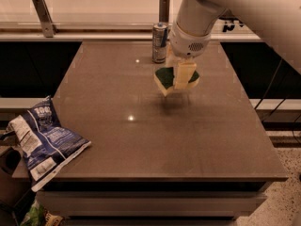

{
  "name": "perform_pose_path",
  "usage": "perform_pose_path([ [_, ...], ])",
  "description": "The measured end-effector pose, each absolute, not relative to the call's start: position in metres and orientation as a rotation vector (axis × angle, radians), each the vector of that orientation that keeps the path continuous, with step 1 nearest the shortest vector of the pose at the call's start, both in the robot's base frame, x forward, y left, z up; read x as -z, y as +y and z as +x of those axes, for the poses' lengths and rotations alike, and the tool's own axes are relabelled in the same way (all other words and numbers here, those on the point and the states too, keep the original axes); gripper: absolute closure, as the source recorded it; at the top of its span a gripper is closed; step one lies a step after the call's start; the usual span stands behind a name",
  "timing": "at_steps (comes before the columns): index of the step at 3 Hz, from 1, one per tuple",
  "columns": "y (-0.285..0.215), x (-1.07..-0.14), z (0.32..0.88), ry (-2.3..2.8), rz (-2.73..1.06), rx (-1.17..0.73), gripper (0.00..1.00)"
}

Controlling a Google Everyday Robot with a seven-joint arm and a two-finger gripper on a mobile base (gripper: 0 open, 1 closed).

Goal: Move sponge near blue chip bag

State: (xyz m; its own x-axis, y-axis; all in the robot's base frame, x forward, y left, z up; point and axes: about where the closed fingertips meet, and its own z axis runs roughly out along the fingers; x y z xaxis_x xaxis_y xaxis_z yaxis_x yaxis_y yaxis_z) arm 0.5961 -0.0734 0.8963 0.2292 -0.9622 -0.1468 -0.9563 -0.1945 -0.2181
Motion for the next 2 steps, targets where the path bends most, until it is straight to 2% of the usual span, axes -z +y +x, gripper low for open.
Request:
perform_pose_path([
  [2, -0.024, -0.896, 0.542, 1.691, -2.409, 0.099, 1.0],
])
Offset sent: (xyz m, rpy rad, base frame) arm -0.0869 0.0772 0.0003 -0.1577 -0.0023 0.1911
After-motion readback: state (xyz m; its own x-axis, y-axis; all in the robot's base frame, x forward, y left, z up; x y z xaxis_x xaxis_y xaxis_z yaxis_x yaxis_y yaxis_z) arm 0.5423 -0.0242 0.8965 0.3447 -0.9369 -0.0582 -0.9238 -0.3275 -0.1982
